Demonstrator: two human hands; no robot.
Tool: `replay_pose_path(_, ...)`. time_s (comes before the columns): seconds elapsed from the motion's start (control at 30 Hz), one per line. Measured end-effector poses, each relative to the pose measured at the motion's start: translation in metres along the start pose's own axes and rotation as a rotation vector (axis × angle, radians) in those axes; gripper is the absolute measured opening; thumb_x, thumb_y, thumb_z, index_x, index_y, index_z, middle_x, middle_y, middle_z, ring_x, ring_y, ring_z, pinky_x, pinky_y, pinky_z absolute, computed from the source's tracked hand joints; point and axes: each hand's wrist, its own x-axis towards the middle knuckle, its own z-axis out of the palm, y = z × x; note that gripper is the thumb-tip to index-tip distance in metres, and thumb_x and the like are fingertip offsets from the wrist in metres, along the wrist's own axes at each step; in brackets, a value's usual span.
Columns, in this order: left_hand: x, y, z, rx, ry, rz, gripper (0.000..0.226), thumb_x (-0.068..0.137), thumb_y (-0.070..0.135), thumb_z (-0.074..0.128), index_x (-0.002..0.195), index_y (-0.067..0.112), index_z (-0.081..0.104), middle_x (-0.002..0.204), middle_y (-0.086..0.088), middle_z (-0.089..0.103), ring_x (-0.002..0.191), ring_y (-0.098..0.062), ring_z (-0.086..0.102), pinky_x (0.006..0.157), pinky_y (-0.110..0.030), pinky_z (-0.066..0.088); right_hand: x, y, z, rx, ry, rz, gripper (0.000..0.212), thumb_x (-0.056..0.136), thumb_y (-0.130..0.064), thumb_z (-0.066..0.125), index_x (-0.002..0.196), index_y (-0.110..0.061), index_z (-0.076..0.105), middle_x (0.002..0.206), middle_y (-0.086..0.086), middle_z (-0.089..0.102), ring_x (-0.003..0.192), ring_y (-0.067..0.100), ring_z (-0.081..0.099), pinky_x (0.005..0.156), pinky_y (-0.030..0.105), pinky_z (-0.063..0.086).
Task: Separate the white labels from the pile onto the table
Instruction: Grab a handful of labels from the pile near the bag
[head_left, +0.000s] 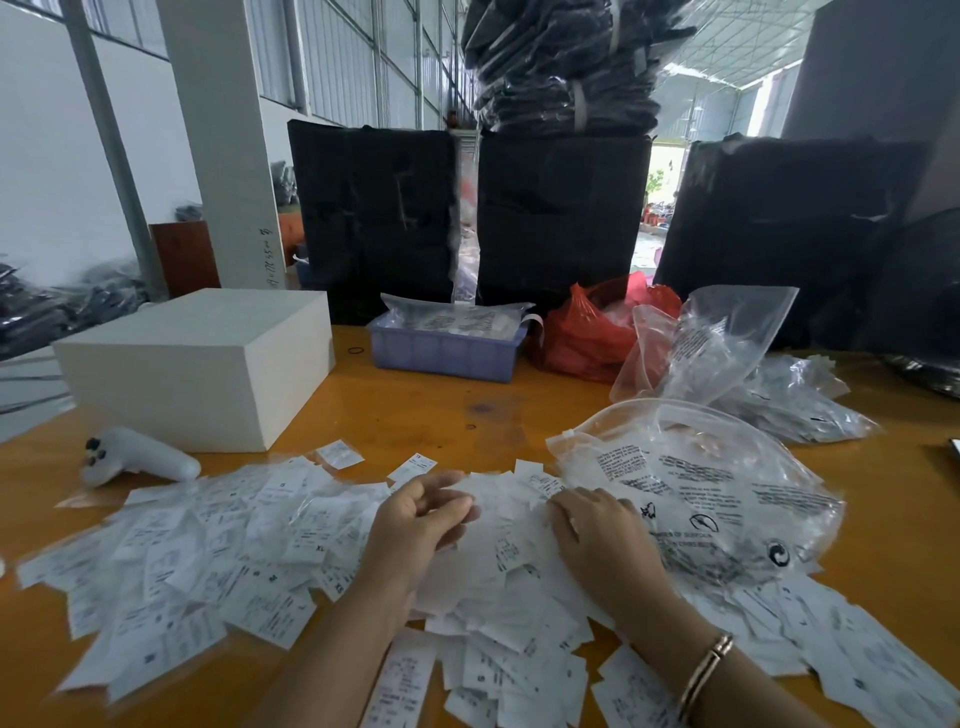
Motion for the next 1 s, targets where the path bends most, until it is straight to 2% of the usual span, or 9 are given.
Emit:
replay_pose_path(0.13,-0.001,0.0,0.001,-0.017,-0.013,-0.029,0.015,0.083,0.009,0.07,0.094,0.019,0.071,0.083,-0.004,0.075,0.079,-0.013,0.072,0.062,-0.018,0.053,-0.004,-0.004,0.0,0.479,0.135,0.199,0.01,0.097,-0.024,0.046,0.092,-0.03,0.052,0.077,-0.005,0.063,0.058,0.01,0.053,0.054,0.027,0.043)
replay_pose_path(0.2,-0.001,0.001,0.002,-0.045,-0.007,-0.039,0.012,0.08,0.011,0.072,0.089,0.019,0.073,0.081,-0.005,0.075,0.075,-0.013,0.071,0.062,-0.018,0.053,-0.005,-0.006,-0.001,0.638,0.124,0.262,0.016,0.097,-0.022,0.049,0.092,-0.037,0.047,0.079,-0.004,0.065,0.06,0.013,0.06,0.054,0.031,0.048)
replay_pose_path(0.3,-0.003,0.003,0.004,-0.069,-0.014,-0.052,0.015,0.07,0.023,0.077,0.084,0.018,0.075,0.076,-0.003,0.074,0.067,-0.009,0.068,0.061,-0.019,0.053,-0.007,-0.007,-0.002,0.817,0.124,0.26,0.026,0.094,-0.012,0.054,0.106,-0.034,0.048,0.071,-0.002,0.063,0.06,0.007,0.062,0.052,0.02,0.05)
replay_pose_path(0.43,-0.006,0.005,0.006,-0.09,-0.037,-0.041,0.022,0.056,0.04,0.075,0.074,0.027,0.076,0.065,0.003,0.068,0.061,-0.004,0.064,0.062,-0.019,0.05,-0.008,-0.007,-0.004,0.818,0.165,0.216,0.031,0.094,-0.005,0.051,0.113,-0.026,0.063,0.07,-0.006,0.061,0.047,0.002,0.055,0.047,0.012,0.042)
replay_pose_path(0.5,-0.007,0.005,0.007,-0.052,-0.054,-0.017,0.025,0.056,0.045,0.074,0.075,0.028,0.075,0.064,0.005,0.067,0.062,-0.003,0.063,0.063,-0.019,0.05,-0.009,-0.011,-0.004,0.751,0.157,0.154,0.03,0.094,-0.002,0.049,0.109,-0.019,0.069,0.078,-0.01,0.059,0.057,0.0,0.058,0.053,0.01,0.043)
replay_pose_path(0.6,-0.009,0.005,0.009,0.025,-0.11,0.009,0.028,0.058,0.049,0.072,0.08,0.031,0.074,0.068,0.007,0.068,0.066,-0.003,0.064,0.066,-0.018,0.05,-0.01,-0.02,-0.003,0.743,0.077,0.07,0.026,0.095,-0.014,0.053,0.115,-0.026,0.064,0.09,-0.015,0.056,0.077,-0.01,0.057,0.065,0.005,0.042)
replay_pose_path(0.67,-0.011,0.006,0.01,0.042,-0.184,0.019,0.03,0.061,0.048,0.072,0.085,0.032,0.074,0.076,0.007,0.072,0.071,-0.005,0.067,0.066,-0.017,0.051,-0.009,-0.024,-0.003,0.739,-0.01,0.043,0.018,0.092,-0.026,0.058,0.106,-0.026,0.069,0.084,-0.012,0.06,0.076,-0.008,0.055,0.064,0.007,0.041)
replay_pose_path(0.77,-0.012,0.007,0.012,0.013,-0.211,0.013,0.03,0.063,0.044,0.073,0.091,0.032,0.074,0.087,0.004,0.074,0.077,-0.007,0.069,0.064,-0.016,0.051,-0.008,-0.024,-0.003,0.83,-0.003,0.083,0.013,0.088,-0.022,0.065,0.078,-0.026,0.073,0.067,-0.005,0.062,0.065,0.007,0.056,0.063,0.022,0.044)
replay_pose_path(1.0,-0.012,0.007,0.013,-0.095,-0.172,-0.001,0.024,0.06,0.037,0.075,0.081,0.026,0.075,0.09,-0.001,0.074,0.089,-0.014,0.069,0.067,-0.02,0.051,-0.01,-0.022,-0.007,1.016,0.097,0.153,0.022,0.086,-0.011,0.066,0.081,-0.031,0.072,0.068,-0.015,0.067,0.062,-0.002,0.059,0.06,0.009,0.043)
